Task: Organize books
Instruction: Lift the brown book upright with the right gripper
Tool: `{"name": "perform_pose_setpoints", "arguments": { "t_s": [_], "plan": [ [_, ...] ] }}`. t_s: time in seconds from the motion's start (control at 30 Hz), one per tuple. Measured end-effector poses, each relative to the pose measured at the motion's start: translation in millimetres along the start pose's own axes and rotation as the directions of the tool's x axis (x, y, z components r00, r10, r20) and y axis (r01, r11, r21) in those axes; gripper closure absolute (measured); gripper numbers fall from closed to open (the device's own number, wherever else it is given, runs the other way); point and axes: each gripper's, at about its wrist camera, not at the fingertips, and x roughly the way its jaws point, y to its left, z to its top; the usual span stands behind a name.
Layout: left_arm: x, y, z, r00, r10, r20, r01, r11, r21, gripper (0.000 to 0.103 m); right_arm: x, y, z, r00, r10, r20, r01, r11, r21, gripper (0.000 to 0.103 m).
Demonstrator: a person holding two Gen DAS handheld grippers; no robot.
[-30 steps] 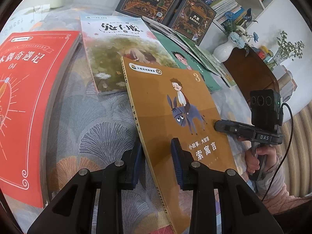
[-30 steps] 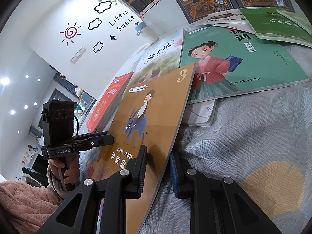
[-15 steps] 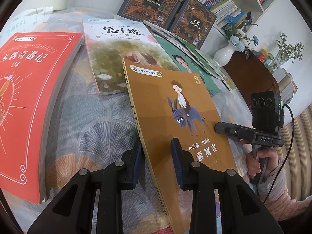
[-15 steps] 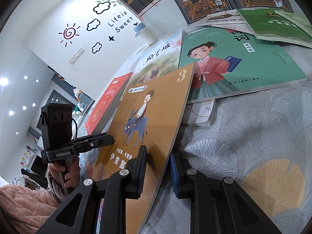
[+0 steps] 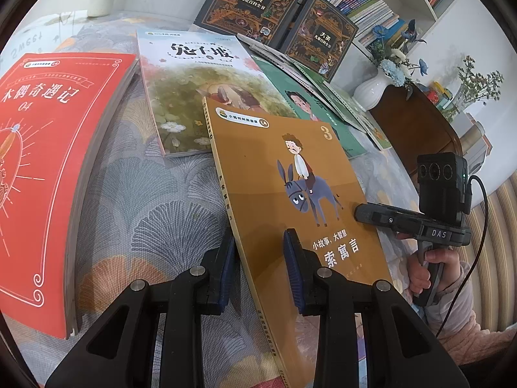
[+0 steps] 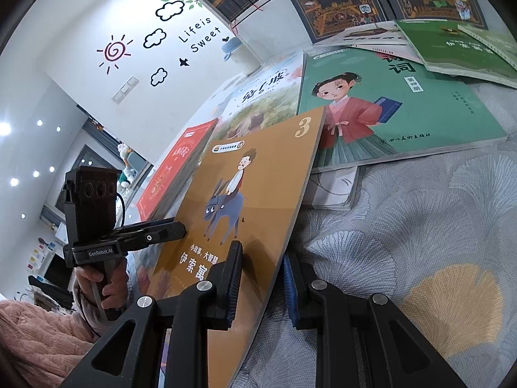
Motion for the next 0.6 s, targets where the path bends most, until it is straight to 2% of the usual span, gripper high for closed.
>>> {"name": "perform_pose_setpoints", "arguments": {
  "t_s": [0.6],
  "plan": [
    [-0.9,0.6,-1.3,1.000,-0.002,0.009,0.002,1.000,-0.004,0.074,0.4,2.3,-1.4,1.000,-0.009,0.005,0.009,1.000,0.006,0.082]
  ]
}}
